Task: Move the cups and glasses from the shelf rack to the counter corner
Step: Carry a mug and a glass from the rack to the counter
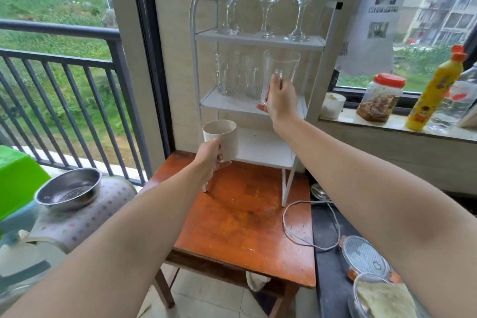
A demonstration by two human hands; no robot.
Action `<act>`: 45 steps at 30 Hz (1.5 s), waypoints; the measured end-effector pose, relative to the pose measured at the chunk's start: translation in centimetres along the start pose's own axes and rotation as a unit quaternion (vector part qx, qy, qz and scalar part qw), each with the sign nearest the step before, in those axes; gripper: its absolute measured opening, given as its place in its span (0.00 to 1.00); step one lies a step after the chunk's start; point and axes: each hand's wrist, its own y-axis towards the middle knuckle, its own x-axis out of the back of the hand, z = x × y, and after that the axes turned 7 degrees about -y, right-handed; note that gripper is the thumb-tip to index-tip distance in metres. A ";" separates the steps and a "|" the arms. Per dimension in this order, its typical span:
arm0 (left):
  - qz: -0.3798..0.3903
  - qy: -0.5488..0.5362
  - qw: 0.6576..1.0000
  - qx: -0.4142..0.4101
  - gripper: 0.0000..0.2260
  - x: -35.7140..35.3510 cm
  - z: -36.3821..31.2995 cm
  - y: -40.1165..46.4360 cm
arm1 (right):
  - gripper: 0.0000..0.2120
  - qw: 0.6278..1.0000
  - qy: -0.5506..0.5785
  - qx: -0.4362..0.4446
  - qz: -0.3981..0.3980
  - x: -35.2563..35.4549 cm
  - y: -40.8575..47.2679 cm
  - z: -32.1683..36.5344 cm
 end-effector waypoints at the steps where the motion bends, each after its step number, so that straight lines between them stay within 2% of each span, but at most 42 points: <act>1: 0.003 0.004 1.000 -0.004 0.20 0.4 -0.3 -0.8 | 0.15 1.000 0.006 0.004 -0.004 0.0 -1.1 0.5; 6: 0.016 0.005 1.000 -0.009 0.18 2.2 -1.2 -4.5 | 0.16 0.998 0.062 -0.019 -0.014 0.0 -6.4 2.2; 11: 0.058 0.036 0.998 0.005 0.06 4.8 -0.2 -9.9 | 0.15 0.991 0.105 -0.076 -0.035 0.1 -13.2 1.5; 16: 0.089 0.061 0.992 0.062 0.09 7.3 3.4 -14.8 | 0.13 0.977 0.105 -0.167 -0.082 1.7 -20.3 -1.3; 18: 0.098 0.061 0.989 0.089 0.07 7.6 5.0 -16.9 | 0.10 0.965 0.114 -0.211 -0.104 2.8 -23.2 -2.5; 20: 0.111 0.072 0.985 0.114 0.06 7.6 6.6 -18.8 | 0.13 0.958 0.095 -0.244 -0.121 4.1 -25.5 -4.5; 24: 0.125 0.092 0.974 0.165 0.07 6.4 10.2 -22.6 | 0.13 0.943 0.035 -0.284 -0.168 8.1 -30.5 -8.7; 31: 0.195 0.145 0.950 0.199 0.13 1.8 15.9 -28.2 | 0.13 0.909 0.023 -0.339 -0.242 16.5 -38.8 -13.1; 37: 0.265 0.188 0.915 0.239 0.14 -3.9 21.7 -36.7 | 0.12 0.860 0.089 -0.377 -0.333 25.8 -47.4 -13.7; 45: 0.342 0.215 0.877 0.260 0.10 -11.6 29.9 -52.0 | 0.13 0.804 0.081 -0.394 -0.438 39.2 -61.0 -13.2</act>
